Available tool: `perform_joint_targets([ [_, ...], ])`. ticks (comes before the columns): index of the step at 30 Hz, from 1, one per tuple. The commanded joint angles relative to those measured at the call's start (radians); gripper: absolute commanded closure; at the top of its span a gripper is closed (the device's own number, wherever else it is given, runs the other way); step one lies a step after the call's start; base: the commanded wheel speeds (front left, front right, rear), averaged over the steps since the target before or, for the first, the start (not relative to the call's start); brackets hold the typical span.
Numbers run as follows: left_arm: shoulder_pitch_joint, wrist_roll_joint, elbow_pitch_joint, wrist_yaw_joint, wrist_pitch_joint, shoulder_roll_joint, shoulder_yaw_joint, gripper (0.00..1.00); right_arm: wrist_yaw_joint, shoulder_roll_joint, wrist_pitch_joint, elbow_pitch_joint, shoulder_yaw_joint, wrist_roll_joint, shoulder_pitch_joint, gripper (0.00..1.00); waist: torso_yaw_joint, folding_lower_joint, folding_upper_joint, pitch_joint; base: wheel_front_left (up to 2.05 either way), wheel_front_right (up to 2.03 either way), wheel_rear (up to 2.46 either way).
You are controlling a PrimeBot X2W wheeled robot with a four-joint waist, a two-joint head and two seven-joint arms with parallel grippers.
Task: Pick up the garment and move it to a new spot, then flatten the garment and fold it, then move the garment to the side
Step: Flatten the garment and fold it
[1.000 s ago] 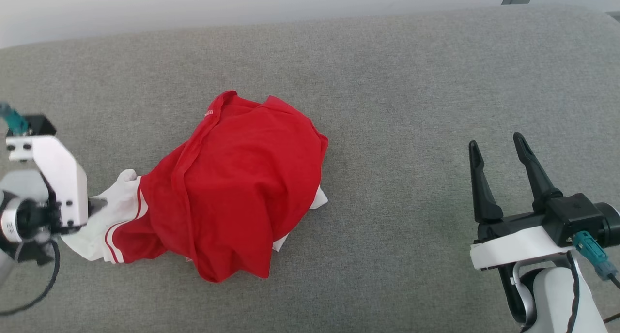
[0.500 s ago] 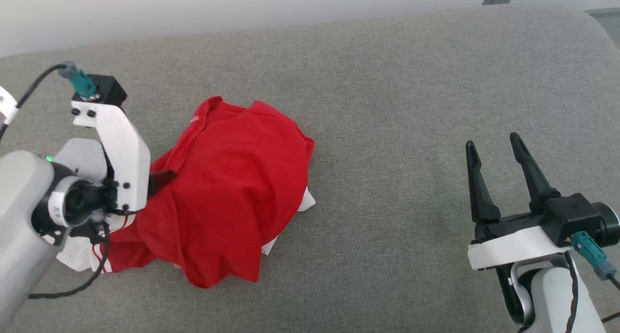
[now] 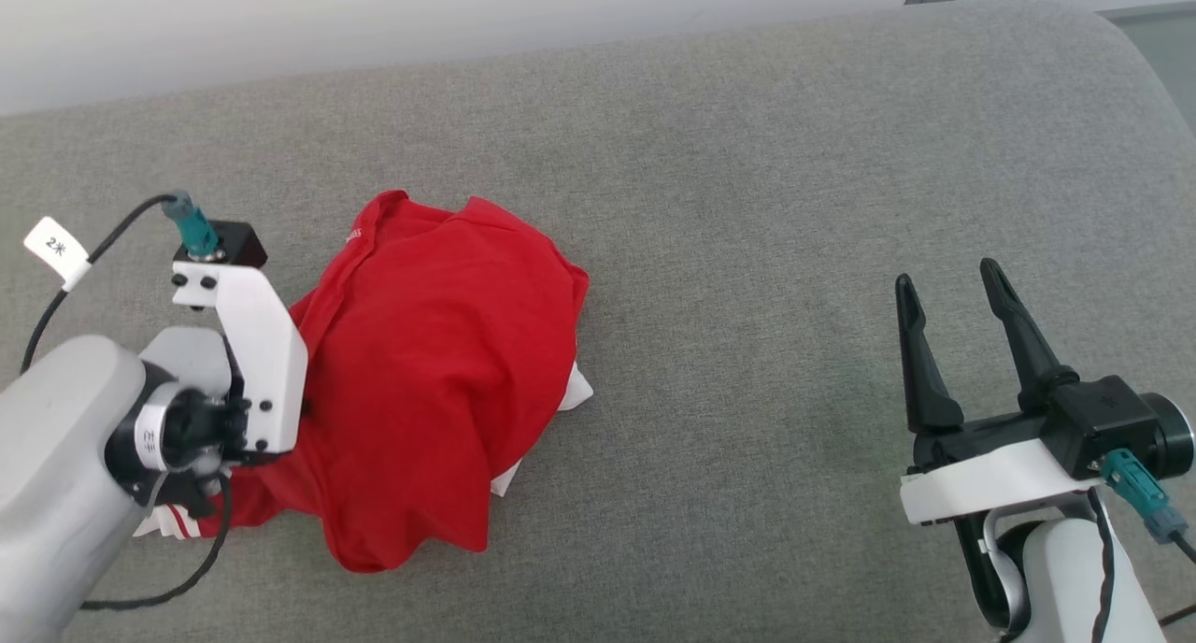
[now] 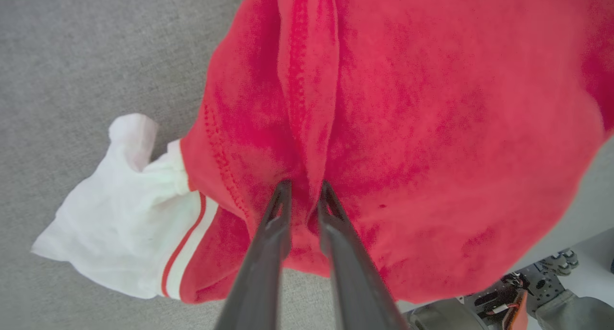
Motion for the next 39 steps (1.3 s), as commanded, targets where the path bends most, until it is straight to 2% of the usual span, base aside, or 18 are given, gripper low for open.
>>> perform_joint_targets([
  [1,-0.011,-0.004,0.006,-0.009,-0.009,-0.014,0.011,1.0,0.0,0.0,-0.005,-0.001,-0.001,-0.001,0.008,0.0,0.0,0.0,0.0,-0.001,0.0,0.0,0.0],
  [10,-0.121,0.034,0.065,-0.077,-0.104,-0.045,0.047,1.0,0.0,0.0,-0.005,-0.004,-0.005,-0.003,0.008,0.0,-0.009,0.0,0.0,0.001,0.0,0.0,0.0],
  [17,-0.23,0.115,0.156,-0.174,-0.236,-0.078,0.052,1.0,0.0,0.0,-0.005,-0.006,0.006,0.011,-0.011,0.0,-0.034,0.0,0.0,0.024,0.0,0.0,0.0],
  [25,-0.357,0.225,0.318,-0.262,-0.395,-0.113,0.034,1.0,0.0,0.0,-0.005,-0.014,0.017,0.024,-0.033,0.0,-0.083,0.0,0.0,0.072,0.0,0.0,0.0],
  [32,-0.476,0.312,0.486,-0.319,-0.546,-0.133,0.023,1.0,0.0,0.0,-0.005,-0.023,0.028,0.043,-0.052,0.0,-0.128,0.0,0.0,0.125,0.0,0.0,0.0],
  [39,-0.549,0.34,0.654,-0.354,-0.599,-0.153,-0.004,1.0,0.0,0.001,-0.005,-0.034,0.044,0.061,-0.074,0.0,-0.168,0.0,0.0,0.191,0.0,0.0,0.0],
])
